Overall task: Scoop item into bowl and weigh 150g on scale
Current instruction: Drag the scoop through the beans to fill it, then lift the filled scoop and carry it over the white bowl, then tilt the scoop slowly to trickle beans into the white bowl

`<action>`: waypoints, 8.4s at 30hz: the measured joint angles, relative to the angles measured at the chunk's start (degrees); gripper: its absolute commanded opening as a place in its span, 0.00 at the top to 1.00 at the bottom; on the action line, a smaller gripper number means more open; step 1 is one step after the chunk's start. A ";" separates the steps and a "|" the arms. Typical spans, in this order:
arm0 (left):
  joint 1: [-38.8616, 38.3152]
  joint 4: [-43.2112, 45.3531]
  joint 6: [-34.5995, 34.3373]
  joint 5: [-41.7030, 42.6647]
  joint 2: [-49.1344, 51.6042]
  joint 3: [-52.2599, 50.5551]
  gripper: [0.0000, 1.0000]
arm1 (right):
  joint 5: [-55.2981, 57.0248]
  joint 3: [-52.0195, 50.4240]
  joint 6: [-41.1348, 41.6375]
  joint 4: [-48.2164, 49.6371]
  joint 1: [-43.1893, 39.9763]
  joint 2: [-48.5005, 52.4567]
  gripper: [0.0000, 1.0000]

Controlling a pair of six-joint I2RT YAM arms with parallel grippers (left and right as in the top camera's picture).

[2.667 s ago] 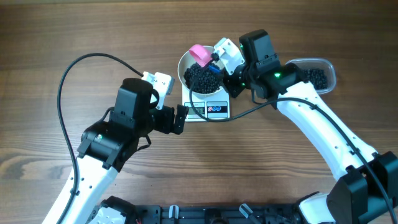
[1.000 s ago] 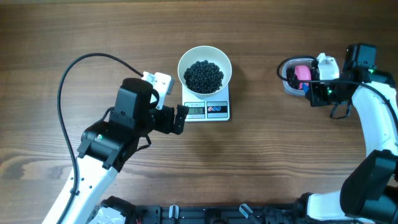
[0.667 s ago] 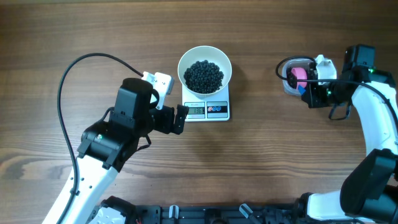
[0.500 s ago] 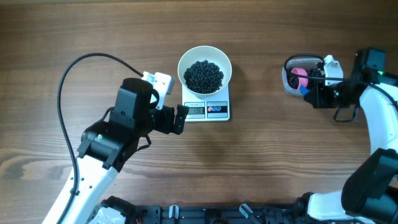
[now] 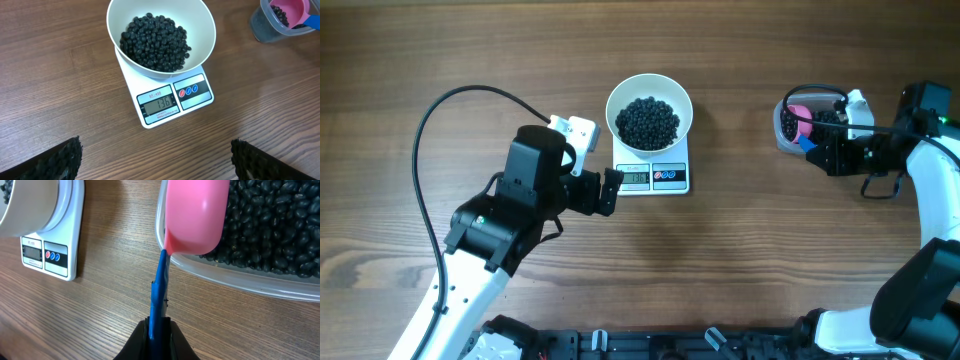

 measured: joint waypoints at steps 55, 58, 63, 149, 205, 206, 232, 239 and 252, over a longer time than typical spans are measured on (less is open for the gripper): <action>0.00 0.00 0.00 0.00 0.00 0.00 0.00 | -21.00 -0.33 28.55 29.88 28.68 2.10 0.96; 0.00 0.00 0.00 0.02 0.00 0.00 0.00 | -13.38 -0.33 25.18 29.92 32.02 2.10 0.96; 0.00 0.00 0.00 0.00 0.00 0.00 0.00 | -8.98 -0.31 21.42 29.99 35.30 2.10 0.96; 0.00 0.00 -0.13 0.02 0.00 0.00 0.00 | -1.31 -0.09 18.97 26.56 36.09 0.20 0.96; 0.00 -0.02 -0.13 0.00 0.00 0.00 0.00 | -3.41 -0.09 18.51 25.11 36.13 0.20 0.96; 0.00 0.00 -0.15 0.00 0.00 0.00 0.00 | -2.32 -0.09 20.50 25.09 36.13 0.17 0.96; 0.00 0.00 -0.15 0.00 0.00 0.00 0.00 | -2.58 -0.09 18.91 25.27 36.13 0.20 0.96; 0.00 0.00 -0.13 0.00 0.00 0.00 0.00 | -4.07 -0.09 18.91 25.46 36.13 0.17 0.96; 0.00 0.00 -0.15 0.00 0.00 0.00 0.00 | -3.10 -0.07 18.91 26.34 36.13 0.17 0.96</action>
